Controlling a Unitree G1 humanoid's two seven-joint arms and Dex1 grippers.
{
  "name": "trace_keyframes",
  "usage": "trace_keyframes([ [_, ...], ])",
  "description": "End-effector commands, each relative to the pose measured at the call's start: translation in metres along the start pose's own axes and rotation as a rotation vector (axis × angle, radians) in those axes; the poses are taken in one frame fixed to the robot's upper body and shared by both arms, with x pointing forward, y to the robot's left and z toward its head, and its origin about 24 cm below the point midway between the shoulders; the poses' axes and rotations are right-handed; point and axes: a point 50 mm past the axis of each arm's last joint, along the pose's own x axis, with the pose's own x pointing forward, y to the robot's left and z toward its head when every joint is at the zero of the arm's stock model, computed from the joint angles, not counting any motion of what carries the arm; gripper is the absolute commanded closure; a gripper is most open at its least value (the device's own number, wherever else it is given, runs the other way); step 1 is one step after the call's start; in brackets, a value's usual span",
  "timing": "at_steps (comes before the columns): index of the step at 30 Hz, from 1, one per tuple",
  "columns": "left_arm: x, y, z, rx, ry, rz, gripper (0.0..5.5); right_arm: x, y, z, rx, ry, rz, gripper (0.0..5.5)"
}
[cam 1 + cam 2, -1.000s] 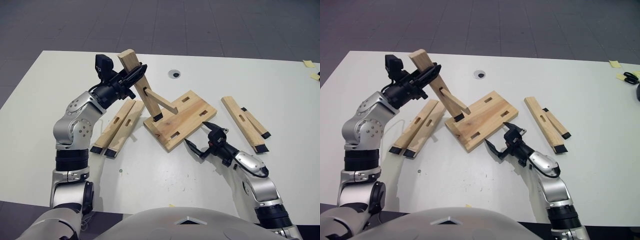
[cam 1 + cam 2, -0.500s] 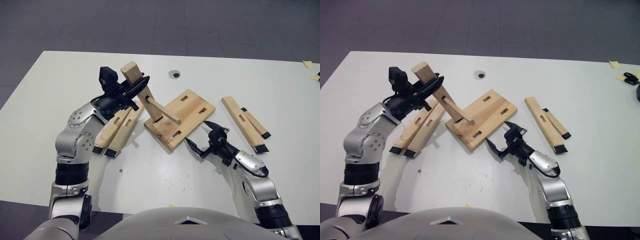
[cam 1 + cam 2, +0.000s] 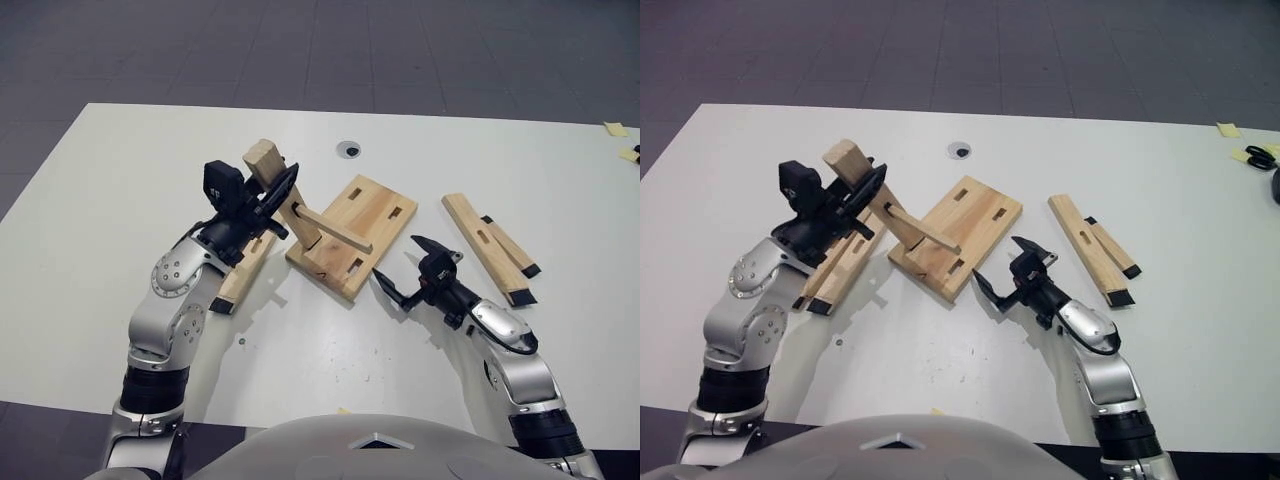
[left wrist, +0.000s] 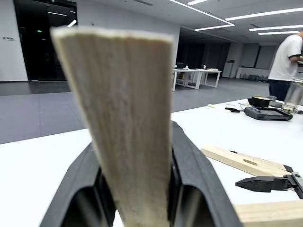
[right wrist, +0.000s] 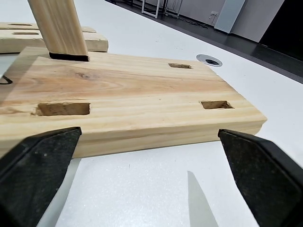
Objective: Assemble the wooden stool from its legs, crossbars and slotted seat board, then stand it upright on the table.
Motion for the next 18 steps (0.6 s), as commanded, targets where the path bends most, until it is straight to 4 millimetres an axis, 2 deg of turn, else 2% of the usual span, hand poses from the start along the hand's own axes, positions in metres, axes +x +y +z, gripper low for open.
trace_keyframes([
  [1, -0.042, 0.004, -0.072, -0.069, 0.338, 0.199, 4.47, 0.000, -0.003, 0.005, -0.014, -0.008, -0.022, 0.10],
  [6, -0.052, -0.008, -0.089, -0.028, 0.390, 0.120, 4.47, 0.003, -0.004, 0.009, -0.013, -0.018, -0.035, 0.10],
  [9, -0.051, -0.008, -0.088, 0.002, 0.377, 0.104, 4.47, 0.004, -0.005, 0.010, -0.016, -0.019, -0.039, 0.10],
  [14, -0.027, 0.004, -0.054, 0.022, 0.200, 0.148, 4.47, 0.005, -0.006, 0.009, -0.019, -0.015, -0.045, 0.10],
  [18, -0.005, 0.005, -0.027, 0.024, 0.091, 0.132, 4.47, 0.006, -0.007, 0.010, -0.022, -0.017, -0.048, 0.10],
])
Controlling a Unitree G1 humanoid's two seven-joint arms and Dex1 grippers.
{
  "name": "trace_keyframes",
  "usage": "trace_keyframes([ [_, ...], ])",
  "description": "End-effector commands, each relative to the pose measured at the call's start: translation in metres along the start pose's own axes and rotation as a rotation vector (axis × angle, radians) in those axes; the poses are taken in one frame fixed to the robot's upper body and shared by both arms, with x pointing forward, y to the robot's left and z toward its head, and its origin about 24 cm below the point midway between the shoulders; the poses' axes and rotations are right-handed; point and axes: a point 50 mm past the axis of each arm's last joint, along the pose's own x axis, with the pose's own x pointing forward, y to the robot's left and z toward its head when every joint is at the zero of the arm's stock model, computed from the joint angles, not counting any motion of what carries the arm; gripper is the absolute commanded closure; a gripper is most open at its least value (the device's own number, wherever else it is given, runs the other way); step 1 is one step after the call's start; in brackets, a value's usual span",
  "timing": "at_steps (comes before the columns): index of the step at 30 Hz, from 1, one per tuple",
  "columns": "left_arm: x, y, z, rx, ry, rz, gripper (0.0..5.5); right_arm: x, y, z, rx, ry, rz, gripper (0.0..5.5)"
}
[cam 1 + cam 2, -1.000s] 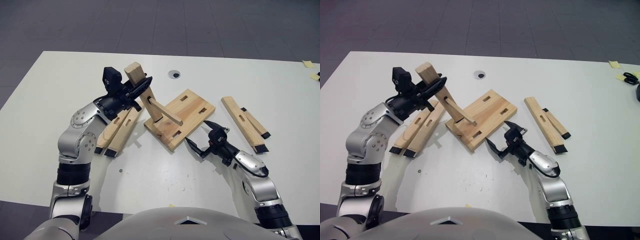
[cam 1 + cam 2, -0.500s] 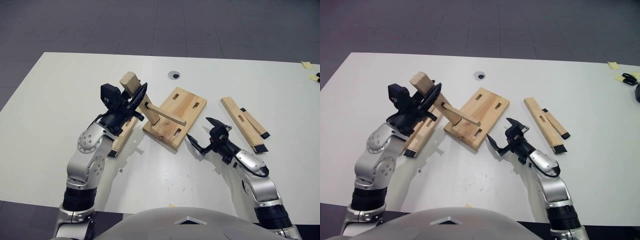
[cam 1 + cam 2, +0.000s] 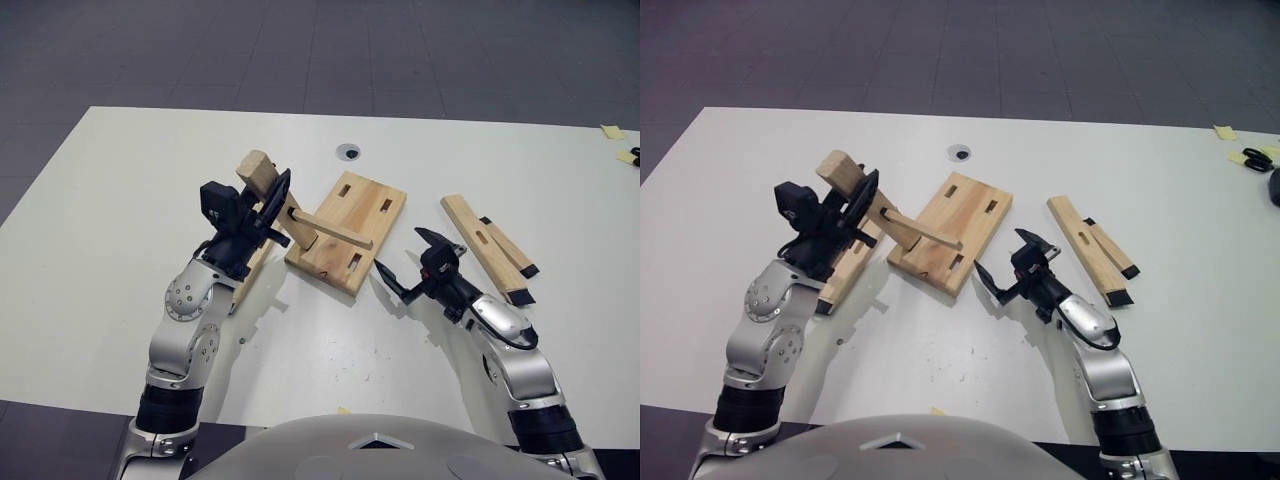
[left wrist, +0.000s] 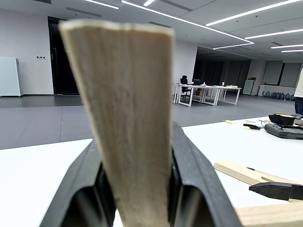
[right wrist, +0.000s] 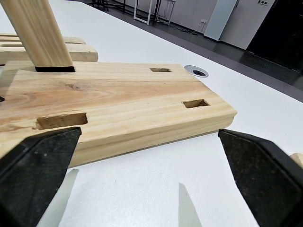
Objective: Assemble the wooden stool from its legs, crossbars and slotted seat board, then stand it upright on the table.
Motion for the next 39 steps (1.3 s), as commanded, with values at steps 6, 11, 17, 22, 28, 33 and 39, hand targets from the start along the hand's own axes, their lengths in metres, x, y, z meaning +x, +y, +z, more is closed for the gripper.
trace_keyframes([
  [6, 0.013, 0.008, -0.004, 0.010, 0.121, 0.022, 4.47, 0.004, -0.003, 0.001, -0.010, 0.000, -0.016, 0.10],
  [11, 0.017, 0.011, -0.003, 0.003, 0.119, 0.020, 4.47, 0.006, -0.002, 0.000, -0.007, -0.005, -0.019, 0.10],
  [17, 0.024, 0.011, 0.016, -0.030, 0.023, 0.028, 3.39, 0.006, -0.002, -0.003, -0.004, 0.002, -0.015, 0.10],
  [22, 0.037, 0.007, 0.048, -0.067, -0.106, 0.029, 2.54, 0.004, 0.002, -0.007, 0.005, 0.015, -0.005, 0.10],
  [28, 0.053, 0.005, 0.100, -0.033, -0.233, -0.029, 1.51, 0.003, 0.002, -0.008, 0.007, 0.025, 0.001, 0.10],
  [33, 0.074, 0.010, 0.155, 0.019, -0.347, -0.093, 0.73, 0.004, 0.004, -0.007, 0.007, 0.023, 0.008, 0.10],
  [39, 0.093, 0.030, 0.120, 0.058, -0.133, -0.091, 0.15, 0.008, 0.003, -0.003, 0.000, 0.010, 0.011, 0.10],
])
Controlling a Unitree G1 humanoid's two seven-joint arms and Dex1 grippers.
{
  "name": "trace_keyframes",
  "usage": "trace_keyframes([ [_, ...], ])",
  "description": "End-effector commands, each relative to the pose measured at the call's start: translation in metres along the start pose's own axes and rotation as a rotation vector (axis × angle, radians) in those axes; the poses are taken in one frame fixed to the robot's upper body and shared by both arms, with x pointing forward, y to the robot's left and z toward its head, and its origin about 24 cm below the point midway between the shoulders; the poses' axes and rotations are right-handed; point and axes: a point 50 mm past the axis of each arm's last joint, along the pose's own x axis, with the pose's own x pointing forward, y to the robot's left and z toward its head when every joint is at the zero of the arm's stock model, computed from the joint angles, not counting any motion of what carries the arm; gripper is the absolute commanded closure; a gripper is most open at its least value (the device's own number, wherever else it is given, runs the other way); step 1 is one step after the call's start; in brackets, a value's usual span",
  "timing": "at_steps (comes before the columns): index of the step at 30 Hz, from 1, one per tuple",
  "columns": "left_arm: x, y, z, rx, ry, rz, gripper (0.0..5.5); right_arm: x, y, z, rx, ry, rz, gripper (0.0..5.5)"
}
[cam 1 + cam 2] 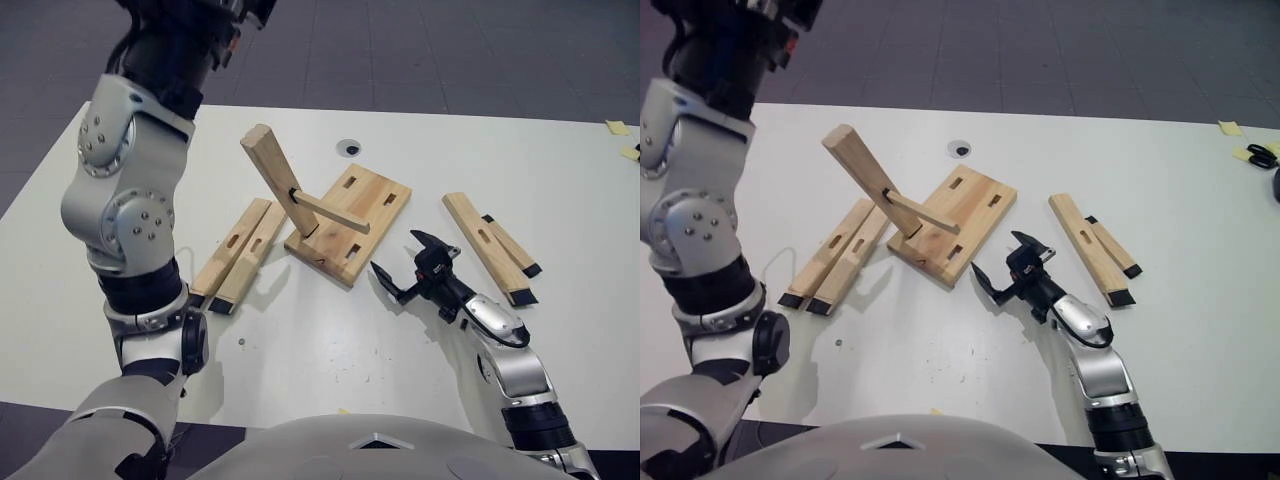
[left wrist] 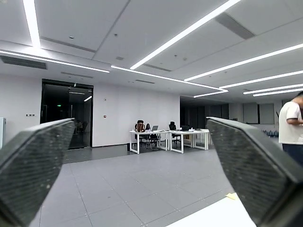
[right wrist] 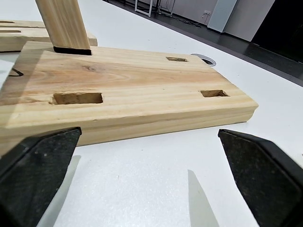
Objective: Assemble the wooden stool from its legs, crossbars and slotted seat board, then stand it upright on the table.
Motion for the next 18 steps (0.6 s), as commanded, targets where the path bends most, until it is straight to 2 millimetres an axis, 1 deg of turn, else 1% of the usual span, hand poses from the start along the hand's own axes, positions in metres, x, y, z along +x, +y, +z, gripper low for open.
trace_keyframes([
  [1, -0.017, 0.014, -0.059, -0.008, 0.288, 0.003, 0.15, 0.003, -0.001, 0.003, -0.002, -0.008, -0.001, 0.10],
  [3, -0.051, 0.014, -0.112, -0.034, 0.519, 0.003, 0.15, 0.003, 0.001, 0.003, 0.000, -0.007, 0.005, 0.10],
  [4, -0.068, 0.011, -0.129, -0.050, 0.595, -0.004, 0.15, 0.004, 0.001, 0.003, 0.000, -0.006, 0.010, 0.10],
  [5, -0.079, 0.007, -0.137, -0.074, 0.630, -0.008, 0.15, 0.004, 0.001, 0.003, 0.000, -0.005, 0.011, 0.10],
  [6, -0.083, 0.003, -0.138, -0.090, 0.633, -0.018, 0.15, 0.003, 0.001, 0.003, 0.000, -0.003, 0.010, 0.10],
  [8, -0.078, 0.002, -0.132, -0.122, 0.591, -0.008, 0.15, 0.002, 0.000, 0.002, 0.000, 0.003, 0.004, 0.10],
  [12, -0.064, 0.008, -0.120, -0.112, 0.508, 0.035, 0.15, 0.003, 0.002, 0.002, 0.001, 0.001, 0.005, 0.10],
  [14, -0.055, 0.010, -0.110, -0.129, 0.436, 0.064, 0.15, 0.004, 0.002, 0.002, 0.003, -0.001, 0.004, 0.10],
  [16, -0.042, 0.013, -0.095, -0.156, 0.338, 0.103, 0.15, 0.004, 0.003, 0.002, 0.005, -0.002, 0.003, 0.10],
  [18, -0.027, 0.020, -0.067, -0.202, 0.198, 0.155, 0.15, 0.004, 0.004, 0.001, 0.008, -0.002, 0.005, 0.10],
])
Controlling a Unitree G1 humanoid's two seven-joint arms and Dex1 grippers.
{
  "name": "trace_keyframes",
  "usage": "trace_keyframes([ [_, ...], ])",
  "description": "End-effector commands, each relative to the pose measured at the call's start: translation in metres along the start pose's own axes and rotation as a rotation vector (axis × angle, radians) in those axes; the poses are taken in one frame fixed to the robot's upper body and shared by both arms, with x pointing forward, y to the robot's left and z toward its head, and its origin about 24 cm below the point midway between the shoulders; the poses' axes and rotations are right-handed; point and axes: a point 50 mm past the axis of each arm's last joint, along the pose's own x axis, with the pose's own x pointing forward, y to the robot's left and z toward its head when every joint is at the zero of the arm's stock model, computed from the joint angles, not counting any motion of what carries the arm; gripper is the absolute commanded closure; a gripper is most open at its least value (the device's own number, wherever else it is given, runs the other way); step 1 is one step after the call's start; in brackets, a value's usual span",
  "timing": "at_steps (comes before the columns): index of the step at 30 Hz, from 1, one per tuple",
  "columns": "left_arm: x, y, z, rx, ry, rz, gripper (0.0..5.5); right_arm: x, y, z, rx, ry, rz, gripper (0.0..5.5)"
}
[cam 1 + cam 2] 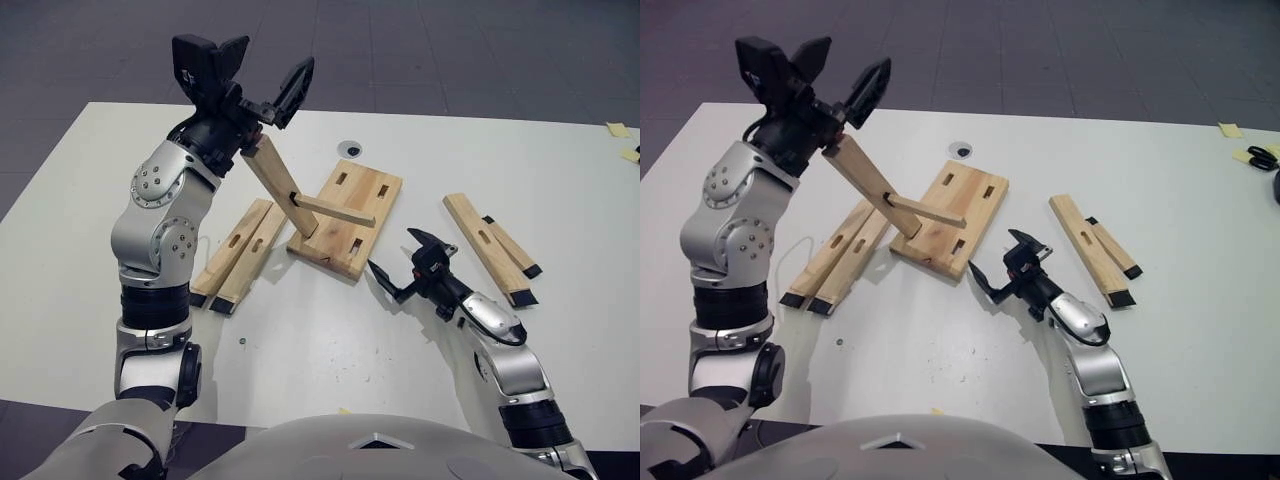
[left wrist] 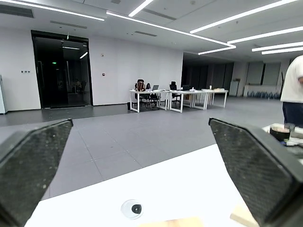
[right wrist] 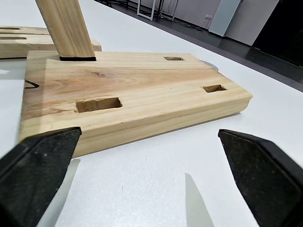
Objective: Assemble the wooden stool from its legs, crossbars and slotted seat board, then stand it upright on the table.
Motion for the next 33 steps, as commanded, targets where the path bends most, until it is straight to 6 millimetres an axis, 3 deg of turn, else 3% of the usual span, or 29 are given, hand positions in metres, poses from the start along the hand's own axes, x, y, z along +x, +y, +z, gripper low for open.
trace_keyframes([
  [1, 0.007, 0.012, 0.025, -0.134, -0.100, 0.105, 0.15, 0.001, 0.003, -0.001, 0.010, 0.007, 0.002, 0.10],
  [5, 0.001, 0.027, 0.096, -0.103, -0.280, 0.145, 0.15, -0.002, 0.005, -0.003, 0.020, 0.013, -0.003, 0.10],
  [7, -0.013, 0.045, 0.106, -0.055, -0.224, 0.198, 0.15, -0.003, 0.006, -0.005, 0.025, 0.016, -0.012, 0.10],
  [9, -0.035, 0.065, 0.083, 0.015, -0.004, 0.236, 0.15, -0.005, 0.007, -0.006, 0.034, 0.018, -0.023, 0.10],
  [12, -0.084, 0.075, 0.019, 0.076, 0.419, 0.209, 0.15, -0.009, 0.007, -0.009, 0.041, 0.026, -0.037, 0.10],
  [14, -0.116, 0.067, -0.012, 0.042, 0.621, 0.162, 0.15, -0.011, 0.006, -0.010, 0.040, 0.031, -0.042, 0.10],
  [19, -0.167, 0.045, -0.056, -0.022, 0.900, 0.040, 0.15, -0.013, 0.005, -0.009, 0.038, 0.036, -0.041, 0.10],
  [24, -0.190, 0.048, -0.072, 0.022, 1.011, 0.027, 0.15, -0.013, 0.004, -0.008, 0.032, 0.039, -0.039, 0.10],
  [33, -0.181, 0.062, -0.066, -0.004, 0.914, 0.098, 0.15, -0.013, 0.006, -0.008, 0.031, 0.043, -0.031, 0.10],
])
